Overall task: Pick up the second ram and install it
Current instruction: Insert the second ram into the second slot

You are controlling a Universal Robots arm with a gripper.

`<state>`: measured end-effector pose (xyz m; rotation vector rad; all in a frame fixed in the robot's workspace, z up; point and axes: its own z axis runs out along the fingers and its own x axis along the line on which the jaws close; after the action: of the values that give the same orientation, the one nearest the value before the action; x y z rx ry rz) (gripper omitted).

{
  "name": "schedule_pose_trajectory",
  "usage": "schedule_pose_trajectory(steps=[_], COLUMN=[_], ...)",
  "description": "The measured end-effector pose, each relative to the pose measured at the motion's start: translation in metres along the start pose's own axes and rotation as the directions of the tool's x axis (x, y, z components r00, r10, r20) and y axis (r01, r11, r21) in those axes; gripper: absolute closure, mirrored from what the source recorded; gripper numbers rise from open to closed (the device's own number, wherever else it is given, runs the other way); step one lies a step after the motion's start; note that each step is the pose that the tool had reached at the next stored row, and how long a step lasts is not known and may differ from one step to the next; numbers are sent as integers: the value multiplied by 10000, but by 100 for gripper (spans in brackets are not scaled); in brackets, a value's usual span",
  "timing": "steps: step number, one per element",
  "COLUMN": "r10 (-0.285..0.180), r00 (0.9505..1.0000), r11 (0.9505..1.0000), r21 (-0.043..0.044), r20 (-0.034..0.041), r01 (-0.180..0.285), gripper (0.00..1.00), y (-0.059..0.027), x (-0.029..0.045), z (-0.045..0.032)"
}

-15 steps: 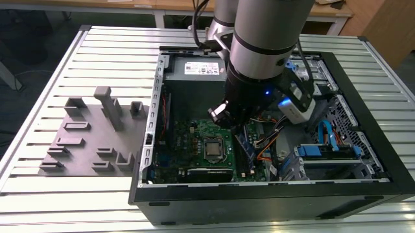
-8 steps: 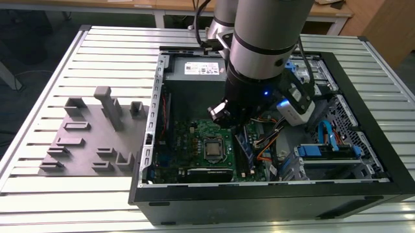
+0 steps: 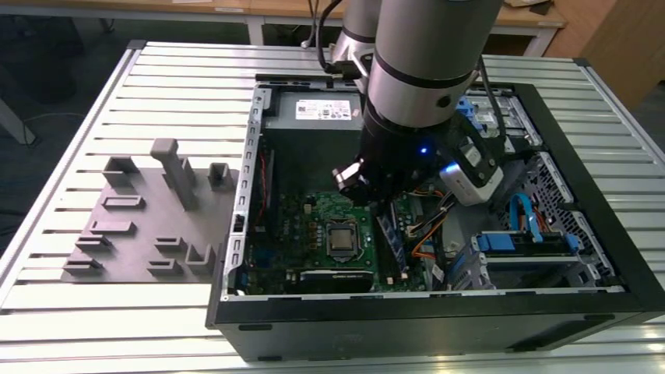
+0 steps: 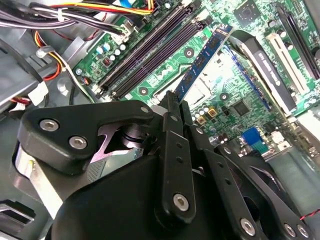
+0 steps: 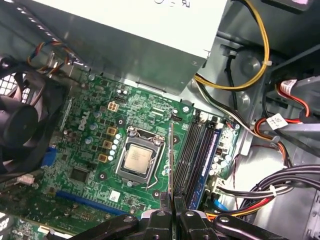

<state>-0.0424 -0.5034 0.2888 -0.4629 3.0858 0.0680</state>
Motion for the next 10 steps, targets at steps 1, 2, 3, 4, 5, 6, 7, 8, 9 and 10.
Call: schedule_pose_trajectory(steps=[1, 2, 3, 4, 5, 6, 7, 8, 9, 10], r10=[76, 150, 227, 305, 382, 462, 540, 623, 696, 766], r00=[10000, 9999, 9997, 9995, 9993, 9989, 9985, 9981, 9976, 9971], r11=[10000, 9999, 9997, 9995, 9993, 9989, 9985, 9981, 9976, 9971], r21=[1, 4, 6, 8, 10, 12, 13, 15, 17, 19], r20=[3, 6, 9, 12, 15, 19, 22, 25, 28, 31], r01=[-76, -150, -227, -305, -382, -462, -540, -623, -696, -766], gripper=[86, 86, 86, 86, 86, 86, 86, 86, 86, 86], y=[0, 0, 0, 0, 0, 0, 0, 0, 0, 0], x=[0, 0, 0, 0, 0, 0, 0, 0, 0, 0], z=[0, 0, 1, 1, 1, 1, 1, 2, 2, 2])
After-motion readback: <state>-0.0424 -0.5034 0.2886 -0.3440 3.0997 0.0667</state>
